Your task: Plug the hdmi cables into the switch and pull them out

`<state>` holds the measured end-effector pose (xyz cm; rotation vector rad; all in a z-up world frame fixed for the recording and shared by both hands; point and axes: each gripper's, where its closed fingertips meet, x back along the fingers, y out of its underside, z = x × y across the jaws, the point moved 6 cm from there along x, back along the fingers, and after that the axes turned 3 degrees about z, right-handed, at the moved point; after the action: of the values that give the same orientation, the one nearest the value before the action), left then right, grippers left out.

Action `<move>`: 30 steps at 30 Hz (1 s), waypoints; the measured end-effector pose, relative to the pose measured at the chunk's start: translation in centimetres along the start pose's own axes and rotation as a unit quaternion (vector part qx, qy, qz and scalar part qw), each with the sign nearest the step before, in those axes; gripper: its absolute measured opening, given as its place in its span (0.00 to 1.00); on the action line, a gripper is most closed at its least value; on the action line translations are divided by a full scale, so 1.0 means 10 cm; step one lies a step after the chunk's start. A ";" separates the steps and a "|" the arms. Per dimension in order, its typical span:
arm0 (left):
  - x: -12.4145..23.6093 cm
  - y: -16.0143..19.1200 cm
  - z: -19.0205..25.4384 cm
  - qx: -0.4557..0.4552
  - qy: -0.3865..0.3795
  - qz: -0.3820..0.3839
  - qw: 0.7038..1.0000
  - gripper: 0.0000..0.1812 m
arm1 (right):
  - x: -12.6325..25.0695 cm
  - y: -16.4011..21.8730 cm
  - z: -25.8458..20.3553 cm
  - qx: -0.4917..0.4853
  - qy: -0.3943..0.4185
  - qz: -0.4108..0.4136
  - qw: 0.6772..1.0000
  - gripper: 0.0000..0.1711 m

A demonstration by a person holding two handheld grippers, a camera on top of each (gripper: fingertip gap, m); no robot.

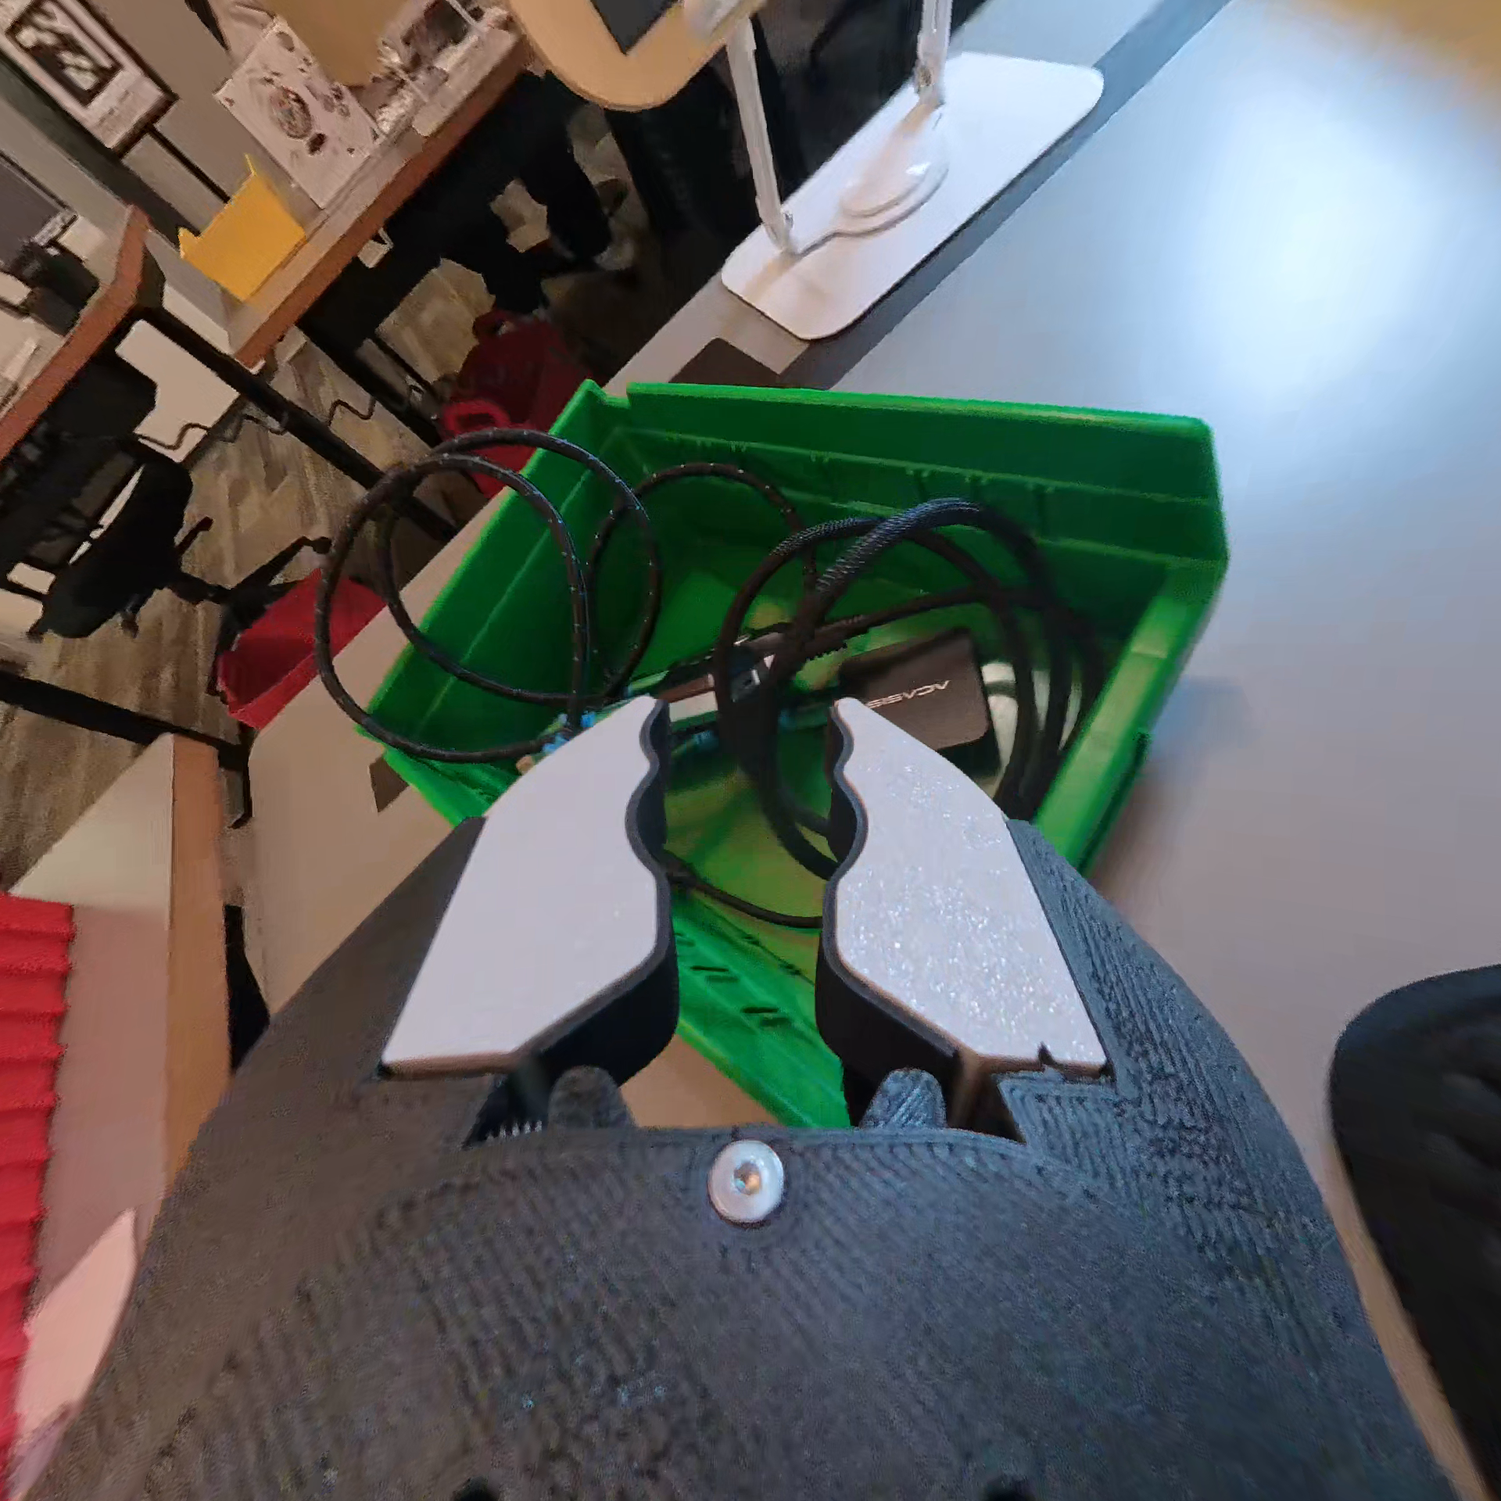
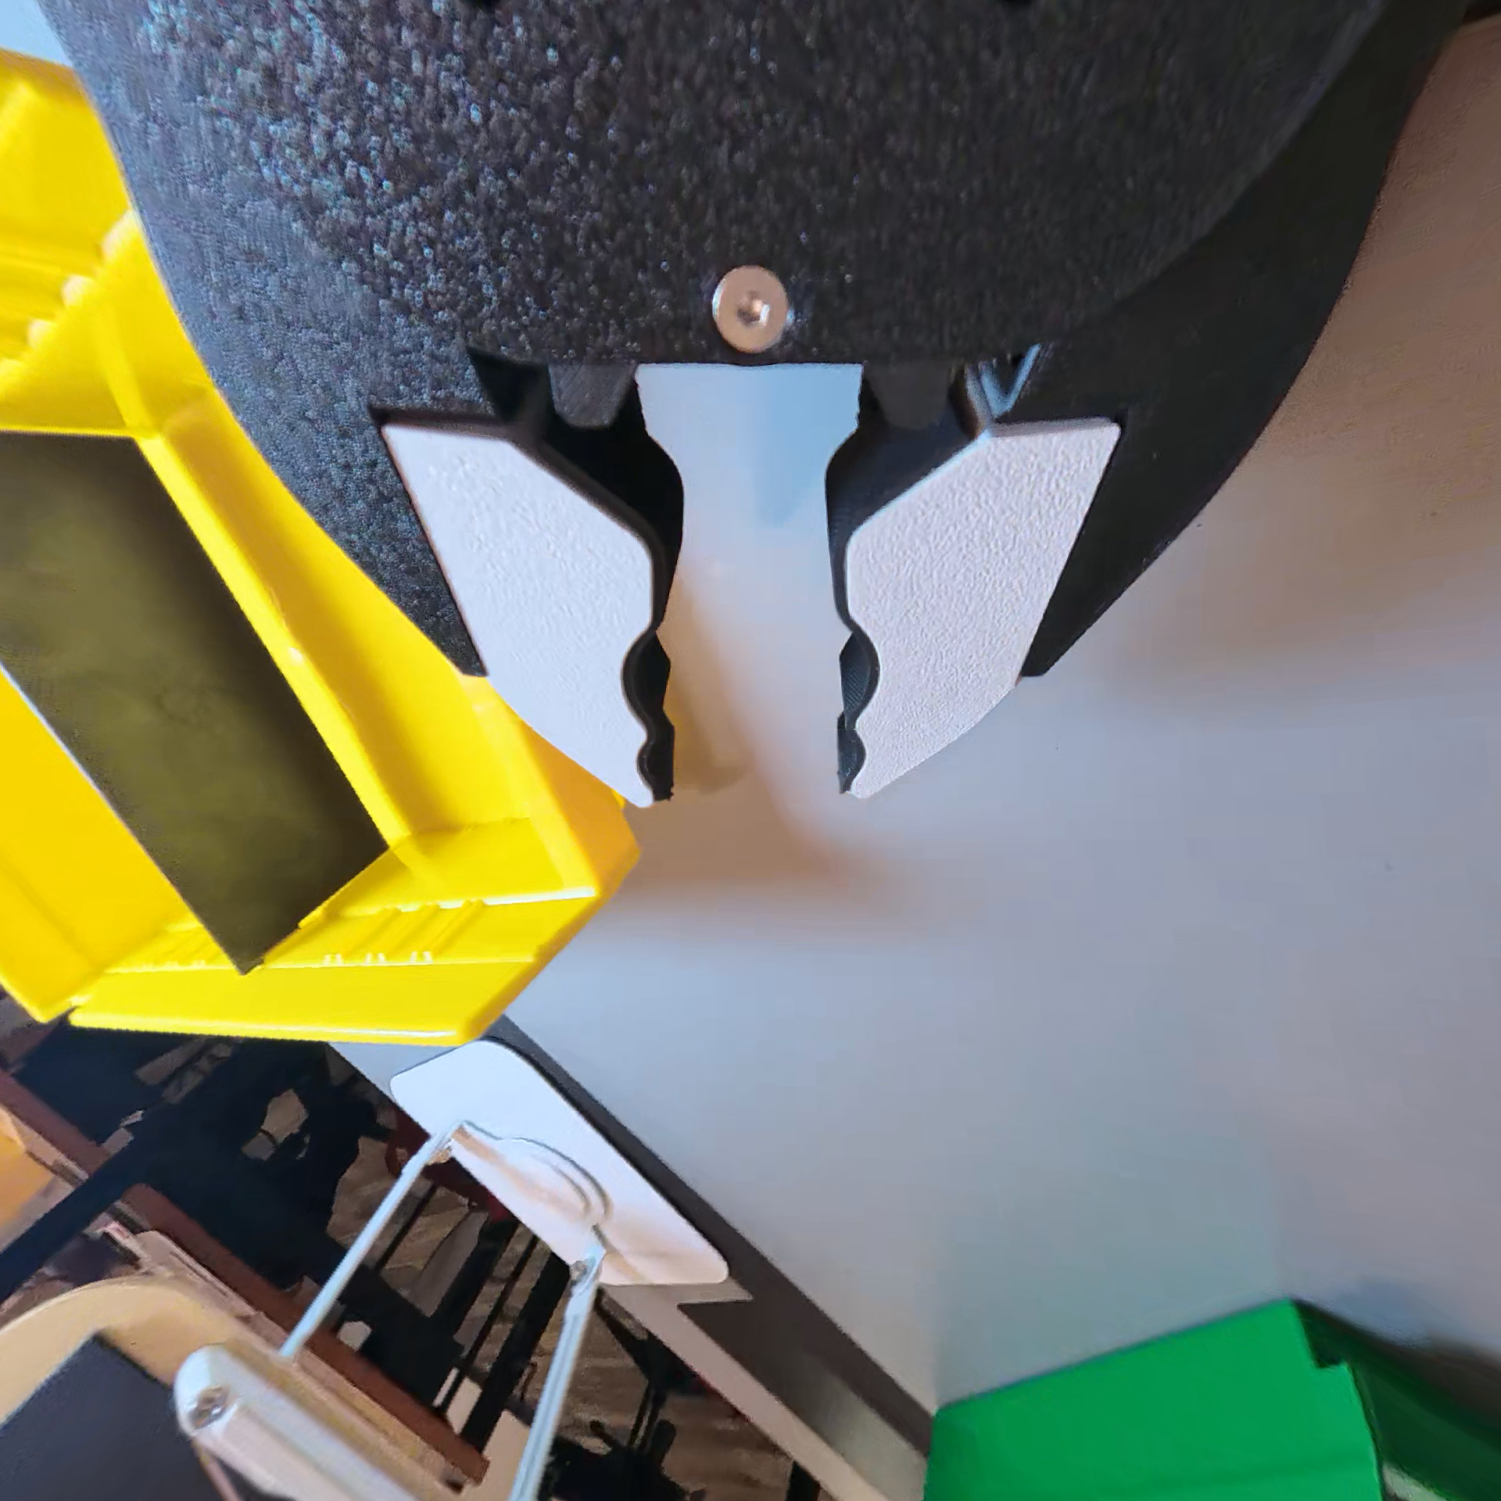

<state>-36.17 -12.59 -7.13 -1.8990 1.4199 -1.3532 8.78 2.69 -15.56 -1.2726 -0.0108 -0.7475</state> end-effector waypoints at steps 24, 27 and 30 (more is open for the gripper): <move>-1.07 0.37 -0.35 -0.372 0.120 -0.208 0.897 0.25 | 0.05 0.07 -0.01 -0.008 -0.009 0.022 1.000 0.09; -1.15 0.44 -0.32 -0.393 0.100 -0.187 0.895 0.22 | 0.02 0.08 -0.01 -0.020 -0.015 0.018 1.000 0.09; -1.15 0.43 -0.31 -0.394 0.084 -0.153 0.902 0.14 | 0.04 0.11 -0.04 -0.010 -0.013 0.014 1.000 0.09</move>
<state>-41.07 -3.42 -14.27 -2.6501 2.0394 -1.1788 9.52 2.23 -16.46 -1.2983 -0.0069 -0.7091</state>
